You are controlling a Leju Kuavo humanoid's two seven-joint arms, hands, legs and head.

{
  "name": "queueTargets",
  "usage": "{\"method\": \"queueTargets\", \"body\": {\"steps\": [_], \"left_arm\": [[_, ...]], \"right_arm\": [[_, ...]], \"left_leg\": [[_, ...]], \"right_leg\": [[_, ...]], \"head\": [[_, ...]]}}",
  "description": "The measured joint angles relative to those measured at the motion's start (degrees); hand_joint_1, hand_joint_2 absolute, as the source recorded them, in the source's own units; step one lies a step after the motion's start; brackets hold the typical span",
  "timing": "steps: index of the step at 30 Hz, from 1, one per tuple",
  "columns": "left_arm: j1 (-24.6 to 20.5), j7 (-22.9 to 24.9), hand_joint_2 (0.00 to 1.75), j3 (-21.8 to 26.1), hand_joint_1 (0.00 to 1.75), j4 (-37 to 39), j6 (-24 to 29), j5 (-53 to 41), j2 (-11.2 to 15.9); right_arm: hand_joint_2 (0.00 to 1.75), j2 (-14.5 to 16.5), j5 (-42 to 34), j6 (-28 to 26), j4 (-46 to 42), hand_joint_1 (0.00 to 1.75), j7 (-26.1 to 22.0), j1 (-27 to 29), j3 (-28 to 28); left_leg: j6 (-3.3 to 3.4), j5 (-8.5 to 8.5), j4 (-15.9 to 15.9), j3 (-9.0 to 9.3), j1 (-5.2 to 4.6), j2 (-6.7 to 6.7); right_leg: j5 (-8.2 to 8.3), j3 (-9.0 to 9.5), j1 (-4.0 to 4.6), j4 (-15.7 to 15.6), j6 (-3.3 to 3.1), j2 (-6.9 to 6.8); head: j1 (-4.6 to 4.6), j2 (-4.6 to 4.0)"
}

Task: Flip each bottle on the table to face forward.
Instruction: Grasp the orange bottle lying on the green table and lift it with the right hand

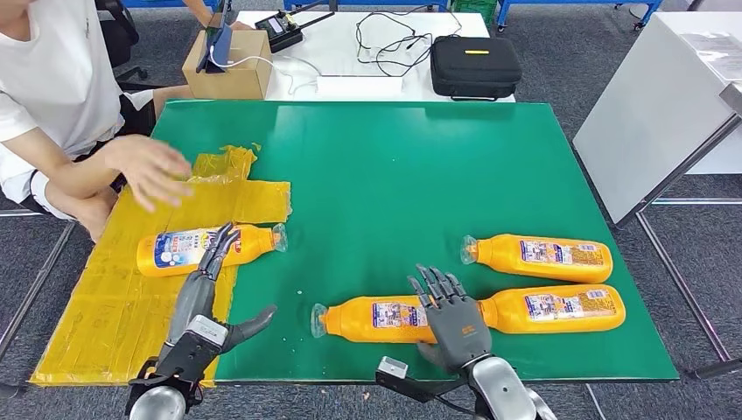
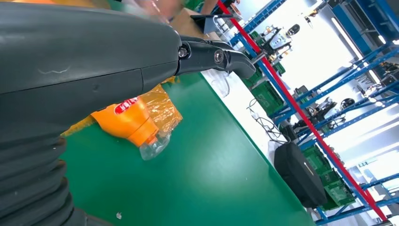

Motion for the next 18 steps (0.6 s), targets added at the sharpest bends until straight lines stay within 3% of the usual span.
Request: {"method": "queueTargets", "body": {"steps": [11,15,18], "left_arm": [[0.0,-0.1,1.75,-1.1,0.00,0.0,-0.6,1.2,-0.3],[0.0,-0.3,1.75,-1.3,0.00,0.0,-1.1,1.8,-0.3],[0.0,-0.5,1.75,-1.8,0.00,0.0,-1.6,2.1,-0.3]], "right_arm": [[1.75,-0.5,-2.1,1.3,3.3,0.04,-0.8,0.1,-1.9],[1.75,-0.7,-2.7,1.6,4.5,1.51,-0.9,0.0,-2.5],[1.75,-0.7,-3.1,2.2,5.5,1.57,-1.5,-0.2,-2.7]], "left_leg": [[0.00,0.00,0.0,-0.01,-0.01,0.00],[0.00,0.00,0.0,-0.01,-0.01,0.00],[0.00,0.00,0.0,-0.01,-0.01,0.00]], "right_leg": [[0.00,0.00,0.00,0.0,0.01,0.00],[0.00,0.00,0.00,0.0,0.00,0.00],[0.00,0.00,0.00,0.0,0.01,0.00]], "head": [[0.01,0.00],[0.00,0.00],[0.00,0.00]]}}
